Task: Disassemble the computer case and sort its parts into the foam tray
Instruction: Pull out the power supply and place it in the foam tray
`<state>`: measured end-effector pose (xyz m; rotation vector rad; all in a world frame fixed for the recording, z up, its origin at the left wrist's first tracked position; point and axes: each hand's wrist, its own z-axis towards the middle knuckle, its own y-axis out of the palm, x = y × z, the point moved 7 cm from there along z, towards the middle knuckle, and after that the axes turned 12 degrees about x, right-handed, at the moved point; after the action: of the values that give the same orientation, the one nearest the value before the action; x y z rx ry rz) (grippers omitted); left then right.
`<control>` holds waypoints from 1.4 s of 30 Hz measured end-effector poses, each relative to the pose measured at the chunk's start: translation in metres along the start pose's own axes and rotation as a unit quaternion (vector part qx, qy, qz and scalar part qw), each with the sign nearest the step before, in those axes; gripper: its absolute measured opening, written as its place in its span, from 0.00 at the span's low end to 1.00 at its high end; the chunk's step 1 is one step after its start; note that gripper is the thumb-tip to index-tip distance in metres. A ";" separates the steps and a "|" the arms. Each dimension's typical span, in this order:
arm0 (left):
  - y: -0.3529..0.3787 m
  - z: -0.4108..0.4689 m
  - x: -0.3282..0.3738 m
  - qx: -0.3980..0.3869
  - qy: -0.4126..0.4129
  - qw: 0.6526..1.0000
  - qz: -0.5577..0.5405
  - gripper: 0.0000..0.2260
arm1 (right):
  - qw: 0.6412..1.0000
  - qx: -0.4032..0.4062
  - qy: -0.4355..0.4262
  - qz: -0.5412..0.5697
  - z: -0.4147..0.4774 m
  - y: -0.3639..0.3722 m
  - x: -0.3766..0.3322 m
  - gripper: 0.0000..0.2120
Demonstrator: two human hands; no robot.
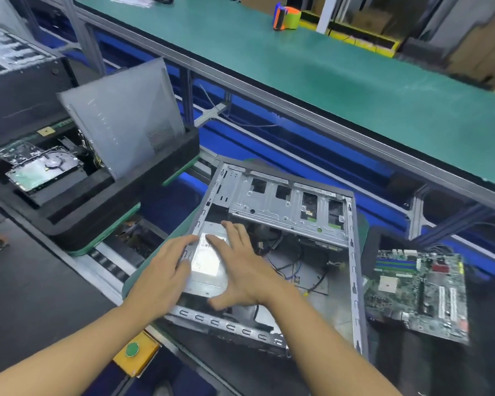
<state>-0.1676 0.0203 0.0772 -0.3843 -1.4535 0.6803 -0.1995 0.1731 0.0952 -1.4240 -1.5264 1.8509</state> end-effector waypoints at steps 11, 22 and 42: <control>0.000 0.001 -0.003 0.003 0.001 1.000 0.030 0.22 | 0.996 -0.017 0.041 -0.081 0.024 0.019 -0.008 0.66; -0.001 -0.003 0.004 -0.026 0.019 0.999 0.030 0.20 | 0.997 -0.017 0.068 -0.024 -0.018 -0.010 0.039 0.69; -0.013 -0.002 0.102 -0.079 0.091 0.991 0.052 0.64 | 0.933 0.154 0.262 0.190 -0.028 -0.091 0.017 0.63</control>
<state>-0.1653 0.0747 0.1641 -0.6336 -1.3226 0.5990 -0.2114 0.2335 0.1700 -1.9416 -0.7068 1.6115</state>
